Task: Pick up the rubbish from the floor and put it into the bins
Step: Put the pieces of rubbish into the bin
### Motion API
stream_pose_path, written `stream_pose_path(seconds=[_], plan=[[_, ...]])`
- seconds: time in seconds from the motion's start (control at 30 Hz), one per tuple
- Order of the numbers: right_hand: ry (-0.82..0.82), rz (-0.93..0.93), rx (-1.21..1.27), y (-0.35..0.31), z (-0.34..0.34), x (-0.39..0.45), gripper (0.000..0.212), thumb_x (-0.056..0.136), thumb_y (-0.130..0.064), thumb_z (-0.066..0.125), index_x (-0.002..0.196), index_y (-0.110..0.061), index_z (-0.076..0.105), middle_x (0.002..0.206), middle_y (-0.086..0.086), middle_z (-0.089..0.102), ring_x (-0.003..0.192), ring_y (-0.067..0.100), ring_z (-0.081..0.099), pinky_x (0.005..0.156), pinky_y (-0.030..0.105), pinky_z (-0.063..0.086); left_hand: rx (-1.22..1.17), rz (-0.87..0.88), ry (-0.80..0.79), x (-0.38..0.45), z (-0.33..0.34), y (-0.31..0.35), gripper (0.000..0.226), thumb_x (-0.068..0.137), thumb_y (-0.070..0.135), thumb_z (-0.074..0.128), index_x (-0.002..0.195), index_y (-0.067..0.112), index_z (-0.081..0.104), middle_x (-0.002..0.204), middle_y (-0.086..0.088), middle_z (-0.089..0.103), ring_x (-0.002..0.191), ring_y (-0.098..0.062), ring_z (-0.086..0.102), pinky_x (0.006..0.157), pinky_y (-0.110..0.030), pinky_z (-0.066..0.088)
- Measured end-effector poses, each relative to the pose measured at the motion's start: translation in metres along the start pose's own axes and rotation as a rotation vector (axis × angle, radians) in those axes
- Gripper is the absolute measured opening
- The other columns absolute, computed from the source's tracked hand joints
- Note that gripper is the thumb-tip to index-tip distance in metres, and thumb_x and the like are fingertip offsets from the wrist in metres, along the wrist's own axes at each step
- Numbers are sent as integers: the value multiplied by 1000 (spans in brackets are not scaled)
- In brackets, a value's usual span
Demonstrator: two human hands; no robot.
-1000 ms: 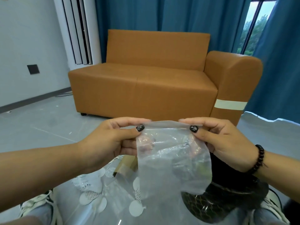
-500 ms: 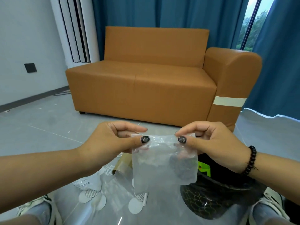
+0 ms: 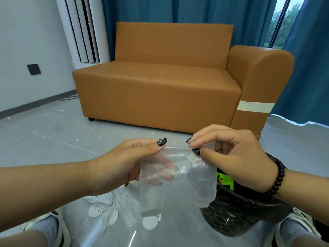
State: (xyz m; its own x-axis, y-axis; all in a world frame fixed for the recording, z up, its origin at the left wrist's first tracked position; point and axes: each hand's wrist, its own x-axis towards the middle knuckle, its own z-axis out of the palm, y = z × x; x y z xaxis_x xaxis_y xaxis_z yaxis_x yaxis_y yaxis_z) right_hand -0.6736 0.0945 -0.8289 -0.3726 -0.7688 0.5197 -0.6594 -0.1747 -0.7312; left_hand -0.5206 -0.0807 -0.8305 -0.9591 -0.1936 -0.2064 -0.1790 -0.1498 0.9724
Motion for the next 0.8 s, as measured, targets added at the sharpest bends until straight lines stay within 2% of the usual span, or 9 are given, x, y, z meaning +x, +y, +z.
stream_pose_path(seconds=[0.07, 0.13, 0.2, 0.3, 0.4, 0.53, 0.67, 0.73, 0.8], plan=[[23, -105, -111, 3, 1, -1, 15, 78, -16, 63, 82, -22, 76, 96, -8, 69, 79, 24, 65, 58, 38, 54, -30, 2, 6, -1, 1, 1, 57, 78, 28, 61, 124, -4, 54, 108, -25, 69, 93, -35, 69, 78, -38, 57], [24, -190, -194, 3, 3, -1, 15, 79, -11, 65, 83, -19, 77, 99, -6, 67, 81, 17, 66, 60, 21, 52, -37, 22, 35, -1, 0, 1, 44, 73, 17, 67, 115, 1, 63, 102, -23, 71, 84, -30, 72, 74, -34, 59], [13, -197, -223, 4, 4, -2, 17, 78, -5, 65, 85, -16, 77, 104, -4, 65, 80, 15, 66, 64, 13, 50, -3, 50, 68, 0, 1, 1, 38, 70, 5, 74, 108, 5, 67, 98, -21, 72, 77, -26, 73, 66, -31, 60], [-37, -110, -126, 9, 4, -4, 21, 77, -18, 71, 98, -16, 75, 110, -2, 63, 90, 15, 65, 72, 24, 56, 52, 81, 134, 1, 1, -1, 39, 65, 1, 75, 102, 5, 68, 92, -17, 74, 71, -22, 72, 59, -27, 58], [-90, 91, 135, 6, 3, -5, 34, 78, -23, 73, 111, -17, 68, 104, 1, 66, 76, 17, 69, 70, 33, 59, 85, 127, 162, 0, 1, -1, 34, 60, 6, 74, 94, 7, 71, 90, -16, 74, 72, -22, 72, 60, -26, 58], [-62, 159, 179, 4, 3, -5, 20, 77, 1, 68, 95, -9, 72, 89, 5, 68, 58, 10, 68, 57, 17, 54, 127, 139, 163, 1, 1, -3, 27, 62, 10, 73, 89, 9, 74, 91, -10, 75, 76, -19, 72, 63, -26, 58], [-6, 80, 93, 13, 3, -4, 22, 77, 2, 72, 85, -19, 76, 98, -2, 68, 76, 51, 54, 64, 24, 57, 48, 108, 118, 0, 1, -2, 23, 66, 3, 80, 89, 8, 76, 94, -15, 74, 81, -22, 72, 67, -28, 59], [2, 69, 65, 14, 3, -5, 22, 75, -2, 70, 84, -21, 77, 103, -5, 66, 86, 51, 54, 70, 38, 60, 14, 113, 128, 1, 2, -1, 23, 66, 5, 81, 88, 5, 76, 96, -17, 73, 81, -22, 72, 66, -26, 58], [-11, 79, 106, 12, 2, -6, 20, 75, -4, 74, 89, -18, 77, 108, -2, 64, 92, 33, 64, 75, 44, 59, 21, 142, 179, 3, 2, -2, 21, 63, 9, 78, 83, 6, 76, 96, -16, 74, 79, -21, 72, 66, -25, 58]])
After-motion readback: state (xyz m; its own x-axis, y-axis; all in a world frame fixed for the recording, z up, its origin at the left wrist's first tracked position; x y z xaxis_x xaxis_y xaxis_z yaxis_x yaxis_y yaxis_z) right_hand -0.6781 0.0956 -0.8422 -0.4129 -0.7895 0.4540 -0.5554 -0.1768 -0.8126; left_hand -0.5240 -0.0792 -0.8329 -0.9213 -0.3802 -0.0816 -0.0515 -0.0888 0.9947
